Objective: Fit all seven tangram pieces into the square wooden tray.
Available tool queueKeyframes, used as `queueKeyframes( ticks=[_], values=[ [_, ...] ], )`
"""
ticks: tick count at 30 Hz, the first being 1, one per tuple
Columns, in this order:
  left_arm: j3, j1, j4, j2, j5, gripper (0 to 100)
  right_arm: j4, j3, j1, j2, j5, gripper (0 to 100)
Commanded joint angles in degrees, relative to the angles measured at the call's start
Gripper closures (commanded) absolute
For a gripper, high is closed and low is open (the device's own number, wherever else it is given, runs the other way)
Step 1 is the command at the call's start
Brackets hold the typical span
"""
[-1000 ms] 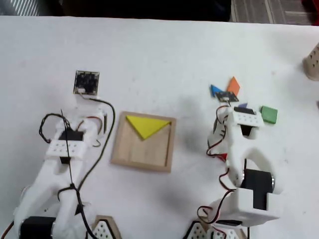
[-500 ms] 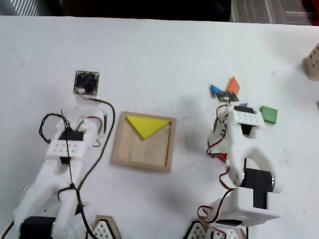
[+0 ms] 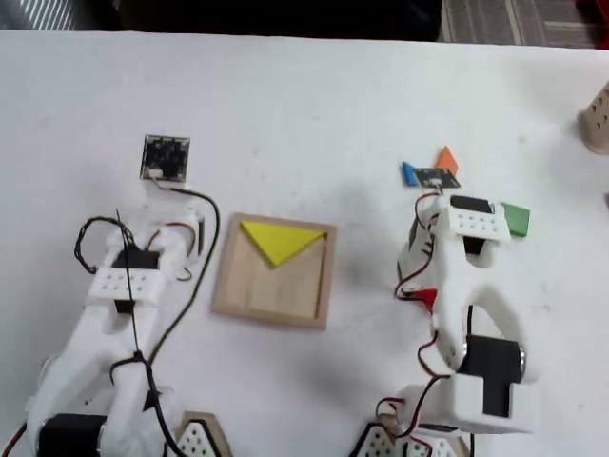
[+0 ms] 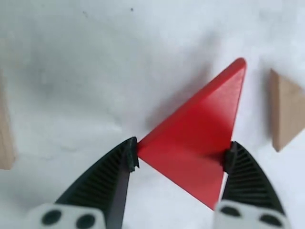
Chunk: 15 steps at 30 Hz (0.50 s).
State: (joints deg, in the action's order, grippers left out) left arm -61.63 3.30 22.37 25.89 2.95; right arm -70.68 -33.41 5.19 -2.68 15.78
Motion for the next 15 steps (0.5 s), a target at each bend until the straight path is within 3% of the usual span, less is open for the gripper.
queueKeyframes(
  ticks=[1, 15],
  values=[
    [0.3, -0.7, -1.4, 1.7, 0.4, 98, -0.4, -0.7, -3.2, -4.0, -0.9, 80.1],
    [0.5, -0.5, -1.3, 1.7, 0.4, 98, -0.2, 0.1, -12.4, -4.5, -1.3, 80.3]
  ],
)
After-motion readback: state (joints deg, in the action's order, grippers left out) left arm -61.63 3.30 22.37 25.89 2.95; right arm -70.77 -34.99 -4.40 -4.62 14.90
